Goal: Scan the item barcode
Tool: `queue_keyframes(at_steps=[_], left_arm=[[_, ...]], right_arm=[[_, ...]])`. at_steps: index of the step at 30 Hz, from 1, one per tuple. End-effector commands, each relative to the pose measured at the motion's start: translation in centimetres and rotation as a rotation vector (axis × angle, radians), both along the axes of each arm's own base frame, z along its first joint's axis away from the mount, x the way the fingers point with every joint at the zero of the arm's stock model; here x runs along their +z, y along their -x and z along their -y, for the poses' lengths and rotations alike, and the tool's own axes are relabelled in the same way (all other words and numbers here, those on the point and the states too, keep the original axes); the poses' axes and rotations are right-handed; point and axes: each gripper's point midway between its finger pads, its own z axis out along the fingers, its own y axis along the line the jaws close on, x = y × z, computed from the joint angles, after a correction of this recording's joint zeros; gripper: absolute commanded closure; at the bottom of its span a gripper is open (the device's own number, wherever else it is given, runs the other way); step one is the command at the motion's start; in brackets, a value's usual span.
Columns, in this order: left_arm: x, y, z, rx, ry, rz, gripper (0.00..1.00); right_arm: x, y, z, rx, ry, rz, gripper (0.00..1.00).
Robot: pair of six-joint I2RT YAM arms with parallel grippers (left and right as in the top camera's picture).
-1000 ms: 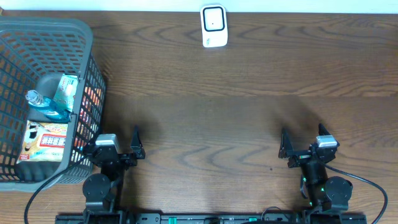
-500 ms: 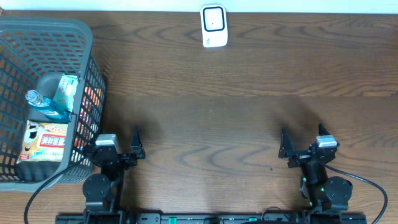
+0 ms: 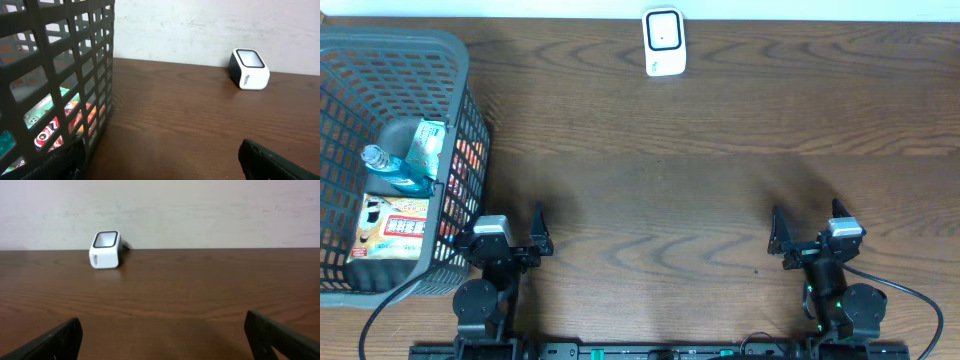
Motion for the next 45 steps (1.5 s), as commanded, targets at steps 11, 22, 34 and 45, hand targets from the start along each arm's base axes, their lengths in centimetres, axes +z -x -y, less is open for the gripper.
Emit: queue_keyframes(at_steps=[11,22,34,45], left_arm=[[-1.54,-0.01,0.17,-0.009,-0.005,-0.034,0.02],[-2.15,-0.07,0.16,-0.009,-0.006,-0.061,0.02],[-2.18,-0.08,0.17,-0.009,-0.005,-0.065,0.02],[-1.4,0.23,0.16,-0.009,-0.006,-0.077,0.02]], right_arm=[[-0.12,0.0,0.11,-0.008,0.012,-0.002,0.01],[-0.11,0.0,0.11,-0.008,0.012,-0.002,0.01],[-0.11,0.0,0.11,-0.008,0.012,-0.002,0.01],[-0.11,0.0,0.11,-0.008,0.012,-0.002,0.01]])
